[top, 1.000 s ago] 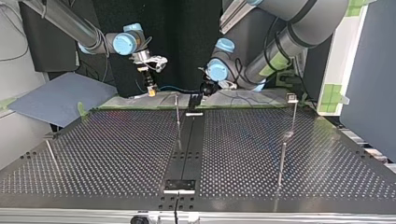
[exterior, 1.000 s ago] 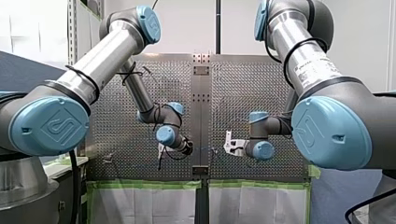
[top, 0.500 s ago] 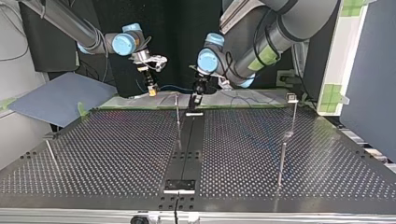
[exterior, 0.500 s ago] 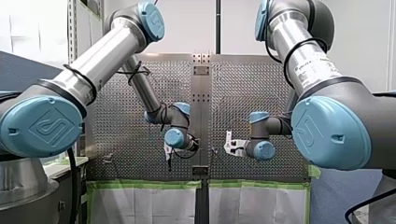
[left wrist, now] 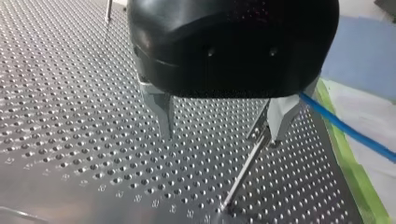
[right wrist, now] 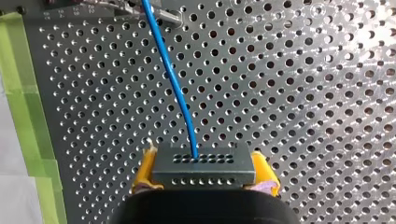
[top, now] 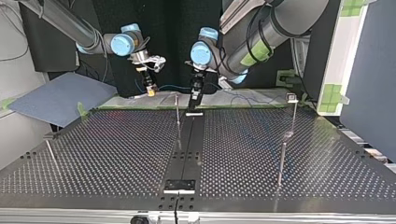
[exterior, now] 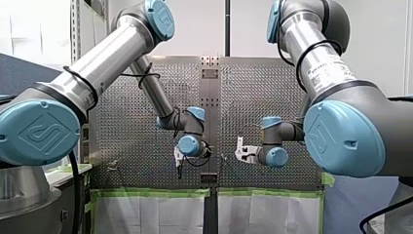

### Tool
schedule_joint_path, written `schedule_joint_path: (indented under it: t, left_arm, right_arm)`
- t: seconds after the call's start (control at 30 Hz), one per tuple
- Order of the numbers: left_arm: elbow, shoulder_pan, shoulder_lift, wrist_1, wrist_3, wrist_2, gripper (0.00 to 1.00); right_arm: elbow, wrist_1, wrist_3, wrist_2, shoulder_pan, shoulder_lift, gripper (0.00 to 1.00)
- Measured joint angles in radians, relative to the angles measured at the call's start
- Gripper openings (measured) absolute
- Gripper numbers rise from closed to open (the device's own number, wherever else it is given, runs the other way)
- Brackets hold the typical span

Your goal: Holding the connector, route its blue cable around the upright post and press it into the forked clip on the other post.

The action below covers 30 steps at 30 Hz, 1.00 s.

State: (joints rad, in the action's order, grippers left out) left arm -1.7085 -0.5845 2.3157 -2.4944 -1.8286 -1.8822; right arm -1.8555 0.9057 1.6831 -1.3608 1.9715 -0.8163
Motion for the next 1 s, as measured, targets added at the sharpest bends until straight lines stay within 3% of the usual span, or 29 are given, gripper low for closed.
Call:
schedule_joint_path:
  t: [0.2,0.27,0.3,0.37,0.53,0.57,0.63,1.0]
  left_arm:
    - [0.0,-0.004,0.0,0.002,0.014,-0.056,1.0]
    - [0.0,-0.006,0.0,0.005,0.015,-0.071,0.65]
    - [0.0,-0.008,0.0,0.007,0.015,-0.081,0.65]
    - [0.0,-0.01,0.0,0.01,0.016,-0.096,0.14]
    - [0.0,-0.012,0.0,0.018,0.016,-0.137,0.14]
    - [0.0,-0.012,0.0,0.019,0.016,-0.144,0.04]
    - [0.0,-0.012,0.0,0.021,0.016,-0.16,0.0]
    - [0.0,-0.034,0.002,0.034,0.067,-0.249,0.0]
  right_arm:
    - [0.0,0.0,0.0,0.0,-0.002,0.0,0.0]
    - [0.0,-0.001,0.0,0.0,-0.002,0.0,0.0]
    - [0.0,-0.001,0.0,0.0,-0.002,0.0,0.0]
    - [0.0,-0.002,0.0,0.0,-0.002,0.0,0.0]
    - [0.0,-0.004,0.0,0.0,-0.003,0.001,0.0]
    - [0.0,-0.005,0.0,0.0,-0.003,0.001,0.0]
    - [0.0,-0.006,-0.001,0.0,-0.003,0.001,0.0]
    - [0.0,-0.017,-0.002,-0.002,-0.015,0.001,0.0]
